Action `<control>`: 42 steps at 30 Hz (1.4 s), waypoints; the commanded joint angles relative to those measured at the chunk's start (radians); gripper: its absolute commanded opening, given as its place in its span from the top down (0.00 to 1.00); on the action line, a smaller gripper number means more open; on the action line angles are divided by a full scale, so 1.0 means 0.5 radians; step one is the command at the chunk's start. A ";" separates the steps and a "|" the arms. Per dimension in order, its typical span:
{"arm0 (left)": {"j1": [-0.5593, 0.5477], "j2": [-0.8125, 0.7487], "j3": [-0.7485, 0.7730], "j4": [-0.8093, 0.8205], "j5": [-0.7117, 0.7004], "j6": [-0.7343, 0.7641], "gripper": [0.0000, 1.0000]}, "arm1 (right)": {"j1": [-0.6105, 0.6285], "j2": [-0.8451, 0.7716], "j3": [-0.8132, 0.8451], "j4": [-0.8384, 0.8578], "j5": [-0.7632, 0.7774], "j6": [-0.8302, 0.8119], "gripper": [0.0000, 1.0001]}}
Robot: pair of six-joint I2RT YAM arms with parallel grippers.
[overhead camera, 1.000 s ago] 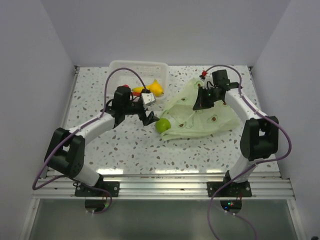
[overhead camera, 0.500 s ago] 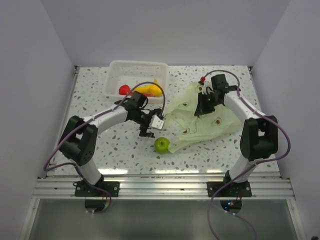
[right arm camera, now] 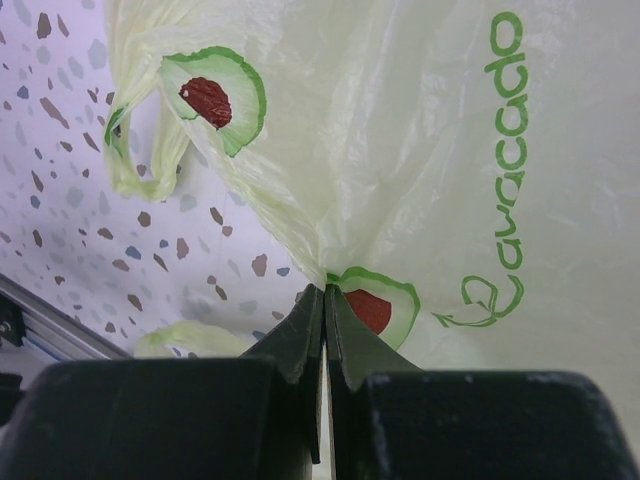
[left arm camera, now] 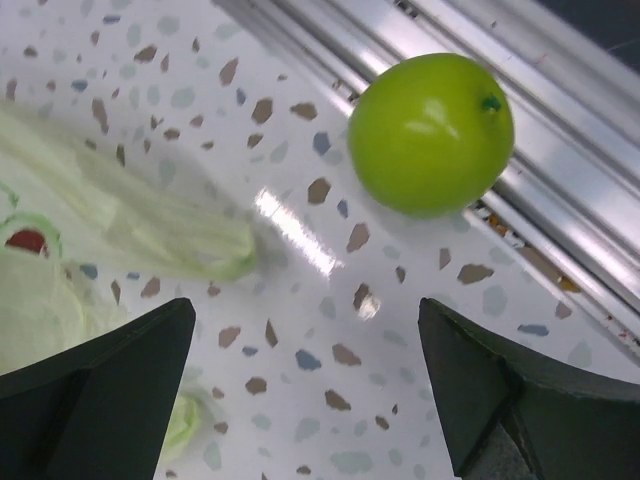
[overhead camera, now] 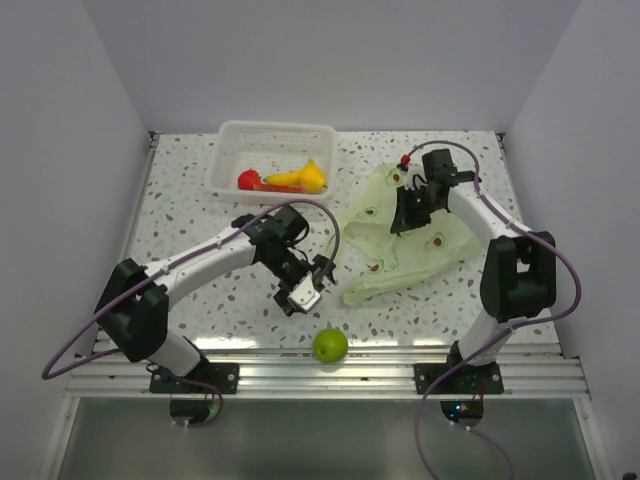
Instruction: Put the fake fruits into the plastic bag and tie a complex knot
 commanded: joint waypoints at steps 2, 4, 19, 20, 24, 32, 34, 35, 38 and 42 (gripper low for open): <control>-0.248 -0.139 -0.197 0.057 0.088 -0.091 0.00 | 0.001 -0.065 0.053 -0.044 0.018 -0.030 1.00; -0.313 -0.170 -0.249 0.017 0.085 -0.060 0.00 | 0.001 -0.068 0.056 -0.056 0.021 -0.042 1.00; -0.788 -0.240 -0.498 0.980 -0.207 -0.738 0.00 | 0.001 -0.093 0.016 -0.053 0.008 -0.051 1.00; -0.828 -0.201 -0.501 1.065 -0.219 -0.723 0.00 | 0.004 -0.083 0.019 -0.053 0.005 -0.051 1.00; -0.914 -0.060 -0.498 1.301 -0.250 -0.717 0.00 | 0.004 -0.083 0.019 -0.050 0.005 -0.048 1.00; -0.985 0.195 -0.513 1.664 -0.305 -0.720 0.00 | 0.001 -0.096 -0.012 -0.047 0.011 -0.066 1.00; -0.991 0.238 -0.489 1.695 -0.302 -0.735 0.03 | 0.004 -0.096 -0.021 -0.041 0.005 -0.069 1.00; -0.991 0.272 -0.470 1.680 -0.299 -0.738 0.06 | 0.004 -0.093 -0.018 -0.038 0.005 -0.063 1.00; -0.991 0.263 -0.464 1.680 -0.302 -0.751 0.20 | 0.004 -0.083 -0.006 -0.044 0.008 -0.066 1.00; -0.979 0.128 -0.476 1.527 -0.336 -0.781 0.49 | 0.001 -0.074 0.031 -0.075 0.002 -0.085 1.00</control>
